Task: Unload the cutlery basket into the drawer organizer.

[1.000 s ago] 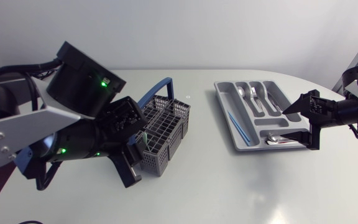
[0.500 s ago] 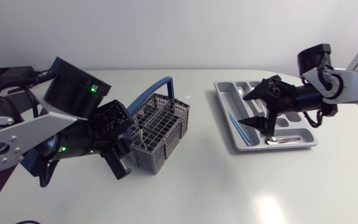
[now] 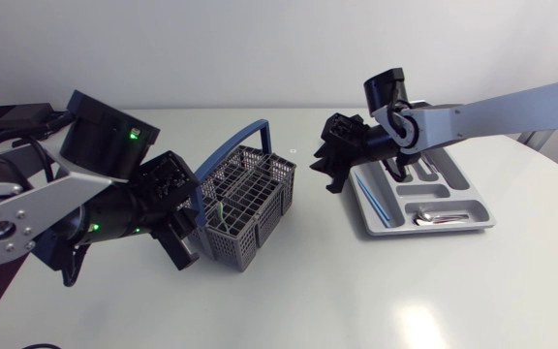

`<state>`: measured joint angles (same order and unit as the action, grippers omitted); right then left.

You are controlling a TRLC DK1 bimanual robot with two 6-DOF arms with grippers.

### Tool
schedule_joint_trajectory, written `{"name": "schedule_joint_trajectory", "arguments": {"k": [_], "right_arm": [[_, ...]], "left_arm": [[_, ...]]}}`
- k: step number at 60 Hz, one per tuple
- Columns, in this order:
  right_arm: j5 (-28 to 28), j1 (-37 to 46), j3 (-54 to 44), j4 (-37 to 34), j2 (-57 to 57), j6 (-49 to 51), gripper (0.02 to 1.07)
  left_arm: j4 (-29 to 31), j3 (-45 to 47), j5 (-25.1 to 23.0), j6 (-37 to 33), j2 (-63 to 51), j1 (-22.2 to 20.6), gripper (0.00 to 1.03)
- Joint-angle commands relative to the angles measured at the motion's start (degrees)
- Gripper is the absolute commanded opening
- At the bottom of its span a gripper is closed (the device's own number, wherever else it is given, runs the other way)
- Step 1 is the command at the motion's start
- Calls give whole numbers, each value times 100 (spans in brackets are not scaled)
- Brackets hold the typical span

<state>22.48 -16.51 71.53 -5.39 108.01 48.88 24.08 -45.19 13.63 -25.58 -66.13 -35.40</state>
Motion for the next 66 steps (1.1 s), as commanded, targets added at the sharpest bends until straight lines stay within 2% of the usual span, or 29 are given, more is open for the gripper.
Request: {"name": "schedule_joint_trajectory", "arguments": {"k": [1, 16, 27, 33, 51, 66], "right_arm": [[-68, -80, 415, 99, 397, -388, 12], [-60, -361, 801, 345, 748, -749, 12], [380, -458, 766, 82, 713, -810, 10], [644, -449, 564, -103, 537, -784, 7], [819, -581, -438, -191, -166, -634, 7], [846, -915, -1018, -287, -851, -713, 7]], "left_arm": [[-78, 186, 17, -87, -5, 24, 38], [-237, 247, 17, -131, -58, 121, 38], [-404, 283, 17, -184, -76, 244, 38], [-562, 335, -9, -237, -155, 341, 38], [-1028, 511, -132, -448, -216, 639, 38], [-1414, 494, -633, -755, -366, 1290, 38]]}}
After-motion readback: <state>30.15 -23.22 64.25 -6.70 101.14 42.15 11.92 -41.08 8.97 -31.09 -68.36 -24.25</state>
